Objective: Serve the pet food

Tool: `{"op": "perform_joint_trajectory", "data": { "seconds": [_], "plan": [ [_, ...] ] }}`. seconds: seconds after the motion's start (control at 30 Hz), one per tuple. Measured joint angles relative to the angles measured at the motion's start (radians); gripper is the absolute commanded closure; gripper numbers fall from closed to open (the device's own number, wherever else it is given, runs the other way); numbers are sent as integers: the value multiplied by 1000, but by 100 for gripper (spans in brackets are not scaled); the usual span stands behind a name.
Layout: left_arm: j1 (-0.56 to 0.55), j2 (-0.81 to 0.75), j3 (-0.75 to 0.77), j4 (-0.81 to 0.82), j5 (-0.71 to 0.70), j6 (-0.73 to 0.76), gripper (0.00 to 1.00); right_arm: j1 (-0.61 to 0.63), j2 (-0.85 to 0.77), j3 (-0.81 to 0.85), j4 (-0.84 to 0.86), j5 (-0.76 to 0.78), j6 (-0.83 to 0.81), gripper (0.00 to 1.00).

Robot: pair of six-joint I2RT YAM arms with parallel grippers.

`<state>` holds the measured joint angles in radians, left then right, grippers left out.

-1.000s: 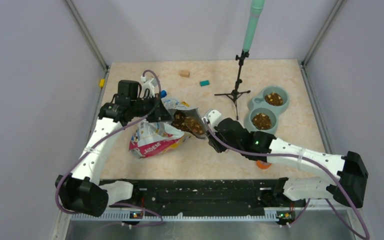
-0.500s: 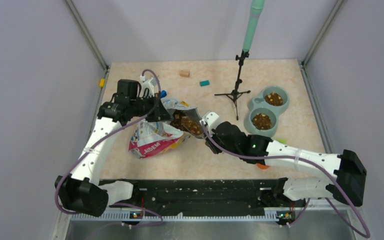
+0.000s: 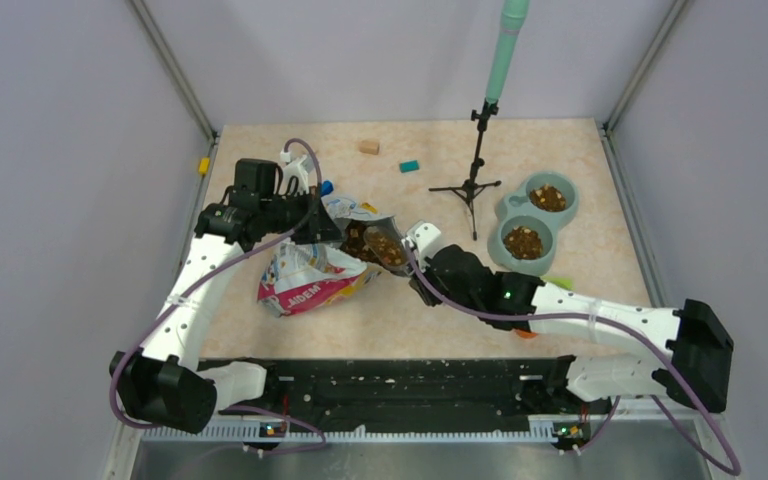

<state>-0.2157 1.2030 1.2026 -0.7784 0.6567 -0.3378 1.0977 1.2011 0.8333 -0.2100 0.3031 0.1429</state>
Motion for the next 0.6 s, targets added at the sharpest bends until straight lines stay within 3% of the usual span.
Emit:
{"op": "perform_joint_trajectory", "data": {
  "seconds": [0.33,0.6],
  "plan": [
    [0,0,0,0,0,0,100,0,-170,-8,-89,10,6,100],
    [0,0,0,2,-2,-2,100,0,-189,-8,-184,-5,13,100]
  ]
}}
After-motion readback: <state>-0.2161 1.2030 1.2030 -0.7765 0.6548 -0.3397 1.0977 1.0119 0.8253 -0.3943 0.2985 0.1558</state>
